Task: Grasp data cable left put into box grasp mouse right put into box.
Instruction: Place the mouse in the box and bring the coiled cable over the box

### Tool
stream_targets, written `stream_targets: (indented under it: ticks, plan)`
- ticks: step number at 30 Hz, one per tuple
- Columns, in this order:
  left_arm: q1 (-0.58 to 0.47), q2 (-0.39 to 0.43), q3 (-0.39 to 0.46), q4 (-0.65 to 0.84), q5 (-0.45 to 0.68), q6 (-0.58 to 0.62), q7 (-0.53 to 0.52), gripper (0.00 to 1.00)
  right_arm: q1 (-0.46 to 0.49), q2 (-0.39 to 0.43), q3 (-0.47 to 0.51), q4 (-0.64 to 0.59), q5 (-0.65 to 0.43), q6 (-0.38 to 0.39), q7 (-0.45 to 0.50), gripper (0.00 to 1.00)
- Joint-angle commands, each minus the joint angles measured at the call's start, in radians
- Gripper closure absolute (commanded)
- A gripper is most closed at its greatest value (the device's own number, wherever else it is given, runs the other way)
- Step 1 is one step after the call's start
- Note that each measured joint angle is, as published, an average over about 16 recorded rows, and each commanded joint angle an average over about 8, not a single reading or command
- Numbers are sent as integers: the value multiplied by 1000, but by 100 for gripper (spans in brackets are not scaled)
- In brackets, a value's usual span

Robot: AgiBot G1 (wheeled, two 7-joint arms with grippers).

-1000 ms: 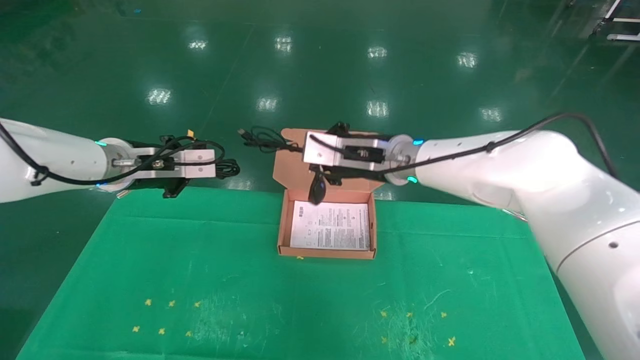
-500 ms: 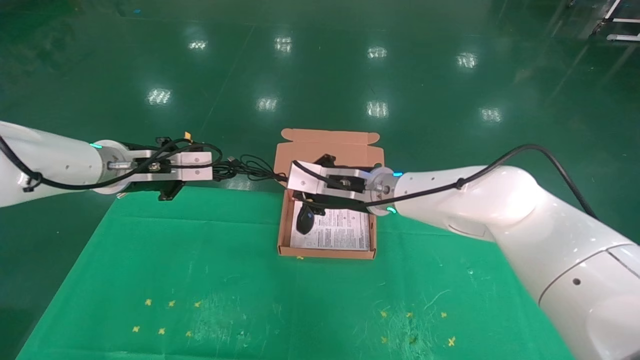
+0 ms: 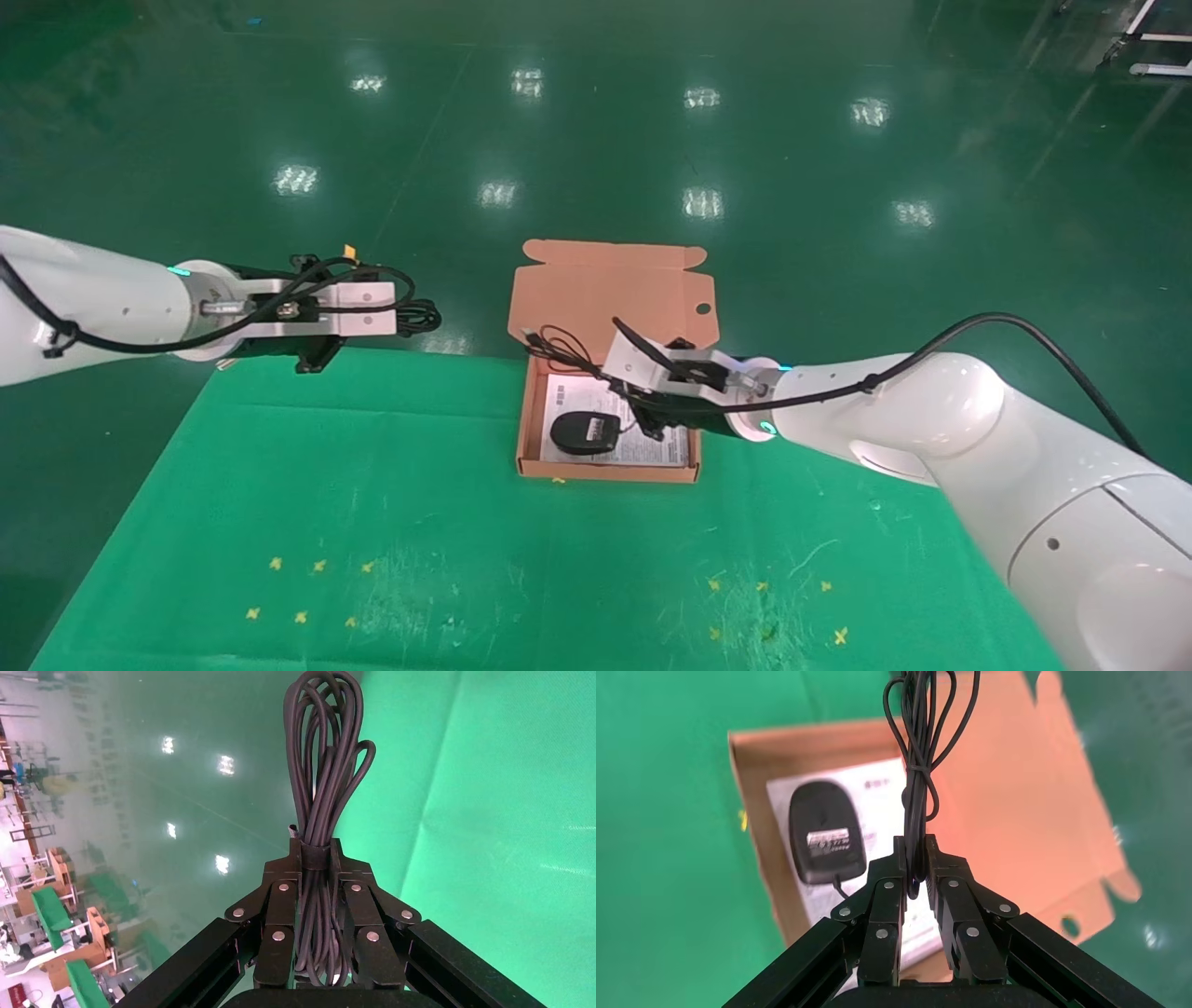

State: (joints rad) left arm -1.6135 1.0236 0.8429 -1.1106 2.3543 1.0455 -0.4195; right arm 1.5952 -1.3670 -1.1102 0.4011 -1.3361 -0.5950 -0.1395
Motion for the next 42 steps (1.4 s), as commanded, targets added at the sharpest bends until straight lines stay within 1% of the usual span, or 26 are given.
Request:
stream_targets:
  ticks: [1, 2, 8, 9, 10, 17, 24, 28, 32, 37, 42]
  plan:
    - [0, 0, 0, 0, 0, 0, 0, 100, 2, 0, -23, -17, 1, 1, 24, 94]
    - [0, 0, 0, 0, 0, 0, 0, 100, 4, 0, -30, -18, 0, 1, 29, 84]
    - [1, 0, 0, -1, 0, 1, 0, 100, 11, 2, -60, -17, 3, -1, 44, 9]
    - [1, 0, 0, -1, 0, 1, -1, 100, 11, 5, -62, -15, 4, -2, 45, 2]
    - [1, 1, 0, -2, -2, 0, -1, 100, 11, 7, -66, -11, 5, -2, 47, 0]
    - [15, 26, 0, 11, -23, -25, 12, 100, 11, 36, -74, 25, 6, -1, 61, 0]
    - [38, 81, 7, 62, -70, -91, 79, 100, 31, 74, -79, 40, -2, -2, 84, 0]
    - [57, 121, 6, 112, -124, -154, 148, 100, 51, 112, -80, 56, -12, 4, 101, 0]
    - [74, 174, 3, 190, -182, -236, 238, 100, 76, 162, -82, 90, -25, 10, 126, 0]
    - [89, 256, 5, 311, -252, -336, 374, 100, 99, 237, -92, 157, -48, 10, 170, 0]
    - [98, 319, 12, 411, -340, -394, 503, 100, 113, 315, -109, 239, -82, 10, 234, 0]
